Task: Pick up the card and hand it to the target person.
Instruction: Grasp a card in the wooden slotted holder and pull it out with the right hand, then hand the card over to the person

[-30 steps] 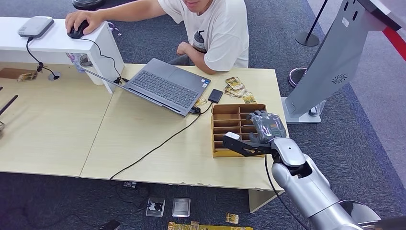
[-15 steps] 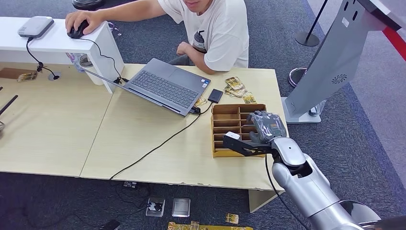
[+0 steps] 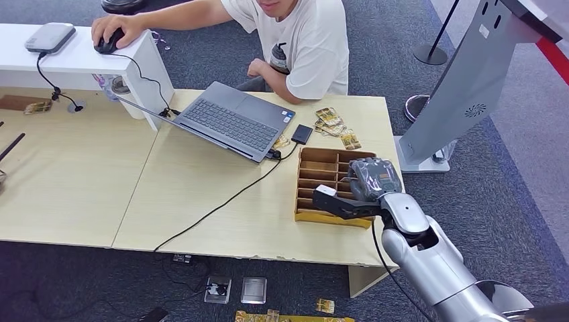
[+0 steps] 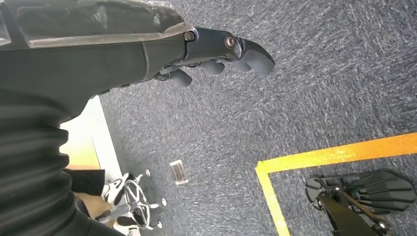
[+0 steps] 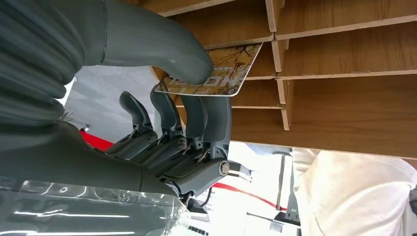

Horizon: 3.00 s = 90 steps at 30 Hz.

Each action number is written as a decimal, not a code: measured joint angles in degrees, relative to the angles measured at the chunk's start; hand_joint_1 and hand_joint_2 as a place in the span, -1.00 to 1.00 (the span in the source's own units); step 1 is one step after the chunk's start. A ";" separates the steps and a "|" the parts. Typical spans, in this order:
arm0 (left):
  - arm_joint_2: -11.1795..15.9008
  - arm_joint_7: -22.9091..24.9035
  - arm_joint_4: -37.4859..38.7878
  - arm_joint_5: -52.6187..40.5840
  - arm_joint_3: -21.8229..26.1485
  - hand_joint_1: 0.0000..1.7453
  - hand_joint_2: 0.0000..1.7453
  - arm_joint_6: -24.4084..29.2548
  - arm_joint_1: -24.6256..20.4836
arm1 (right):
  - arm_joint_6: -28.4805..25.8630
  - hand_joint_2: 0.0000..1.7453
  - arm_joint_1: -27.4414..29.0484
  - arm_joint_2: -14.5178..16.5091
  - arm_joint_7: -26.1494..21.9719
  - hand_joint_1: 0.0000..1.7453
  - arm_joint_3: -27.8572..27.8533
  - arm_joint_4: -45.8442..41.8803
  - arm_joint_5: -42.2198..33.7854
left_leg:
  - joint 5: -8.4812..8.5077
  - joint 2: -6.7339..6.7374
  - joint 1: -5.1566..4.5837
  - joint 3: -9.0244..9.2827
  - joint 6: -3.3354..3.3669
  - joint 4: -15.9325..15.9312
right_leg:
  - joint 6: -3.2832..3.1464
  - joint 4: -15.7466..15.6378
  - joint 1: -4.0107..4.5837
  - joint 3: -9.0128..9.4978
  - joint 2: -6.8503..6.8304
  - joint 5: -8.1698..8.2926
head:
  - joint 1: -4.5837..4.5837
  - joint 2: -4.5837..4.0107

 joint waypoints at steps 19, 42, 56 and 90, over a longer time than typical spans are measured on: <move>0.00 0.02 0.00 0.00 0.07 -1.00 1.00 -0.02 0.00 | -0.43 1.00 0.05 -0.36 -1.14 0.95 -0.03 -0.84 0.20 | 0.00 0.00 0.00 0.00 0.00 0.00 | 0.00 0.00 0.00 0.00 0.00 0.00 | 0.01 0.00; 0.28 0.02 0.00 0.00 0.12 -1.00 1.00 -0.20 0.27 | -6.16 1.00 -4.05 -3.85 1.29 1.00 -10.66 -24.76 -0.72 | 0.00 0.02 0.00 0.00 0.00 0.01 | 0.02 0.01 0.00 0.01 0.02 0.02 | -0.01 0.00; -0.03 0.21 0.00 0.00 0.38 -1.00 1.00 0.33 0.07 | -9.13 1.00 -7.57 0.13 -1.21 1.00 -8.63 -16.27 1.35 | 0.04 -0.06 0.00 -0.03 -0.03 0.01 | 0.02 0.05 0.00 0.01 -0.02 0.02 | 0.00 0.00; -0.68 -0.07 -0.17 0.00 0.36 -1.00 1.00 0.33 0.21 | -7.46 1.00 -5.58 1.40 -0.88 -1.00 -7.94 -11.61 3.62 | 0.06 -0.10 0.00 -0.04 -0.05 0.02 | 0.01 0.04 0.00 -0.05 -0.04 0.02 | 0.00 0.00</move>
